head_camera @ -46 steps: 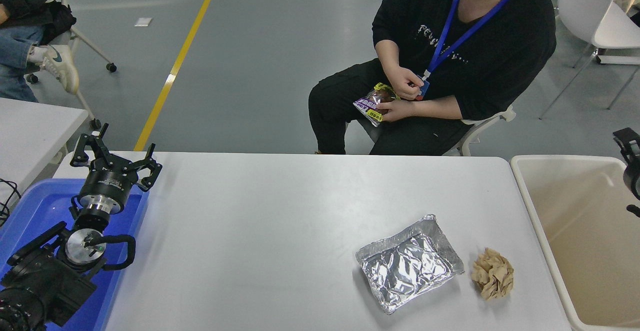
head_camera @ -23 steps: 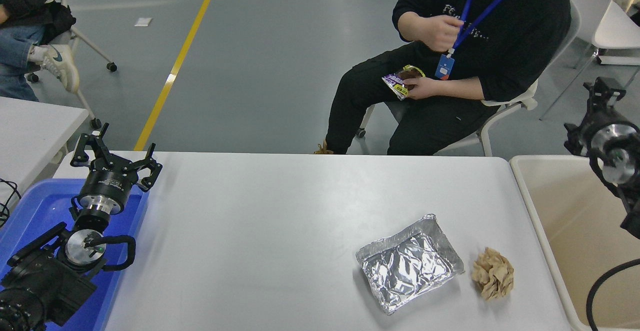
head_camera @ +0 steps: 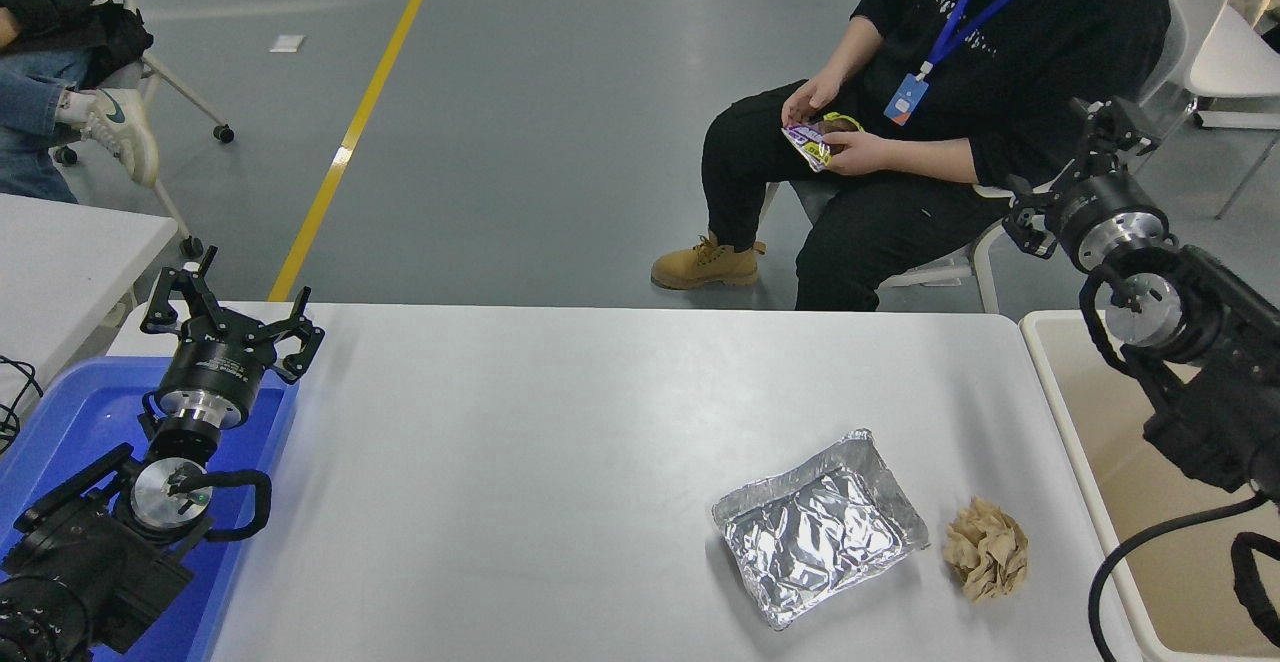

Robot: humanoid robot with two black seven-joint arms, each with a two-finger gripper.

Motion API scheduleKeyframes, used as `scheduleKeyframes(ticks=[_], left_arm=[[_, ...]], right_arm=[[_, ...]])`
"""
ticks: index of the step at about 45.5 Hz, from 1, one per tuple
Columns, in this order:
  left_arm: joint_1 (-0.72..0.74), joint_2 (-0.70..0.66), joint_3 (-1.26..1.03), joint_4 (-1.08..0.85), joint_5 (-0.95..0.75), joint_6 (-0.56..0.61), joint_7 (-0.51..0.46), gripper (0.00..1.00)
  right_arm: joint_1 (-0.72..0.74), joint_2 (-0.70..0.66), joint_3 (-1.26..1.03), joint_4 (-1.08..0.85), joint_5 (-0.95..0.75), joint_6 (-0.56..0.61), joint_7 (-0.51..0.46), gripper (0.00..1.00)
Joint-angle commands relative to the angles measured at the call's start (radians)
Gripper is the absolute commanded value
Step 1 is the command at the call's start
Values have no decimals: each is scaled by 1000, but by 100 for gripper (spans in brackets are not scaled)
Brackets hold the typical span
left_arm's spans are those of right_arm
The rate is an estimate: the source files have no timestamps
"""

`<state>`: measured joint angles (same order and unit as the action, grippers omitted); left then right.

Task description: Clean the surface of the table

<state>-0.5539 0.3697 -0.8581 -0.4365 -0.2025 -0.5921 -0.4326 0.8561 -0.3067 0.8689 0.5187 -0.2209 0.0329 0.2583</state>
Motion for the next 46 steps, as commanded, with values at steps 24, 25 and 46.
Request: scheduleKeyframes(ticks=[24, 25, 46], left_arm=[[-1, 0, 1, 1, 0, 0, 0, 100], [0, 0, 1, 1, 0, 0, 0, 100], [0, 0, -1, 1, 0, 0, 0, 100]], right_arm=[[-144, 126, 73, 11, 0, 12, 96, 99], [-144, 126, 73, 11, 0, 12, 96, 99], [-115, 117, 51, -3, 0, 9, 95, 99]])
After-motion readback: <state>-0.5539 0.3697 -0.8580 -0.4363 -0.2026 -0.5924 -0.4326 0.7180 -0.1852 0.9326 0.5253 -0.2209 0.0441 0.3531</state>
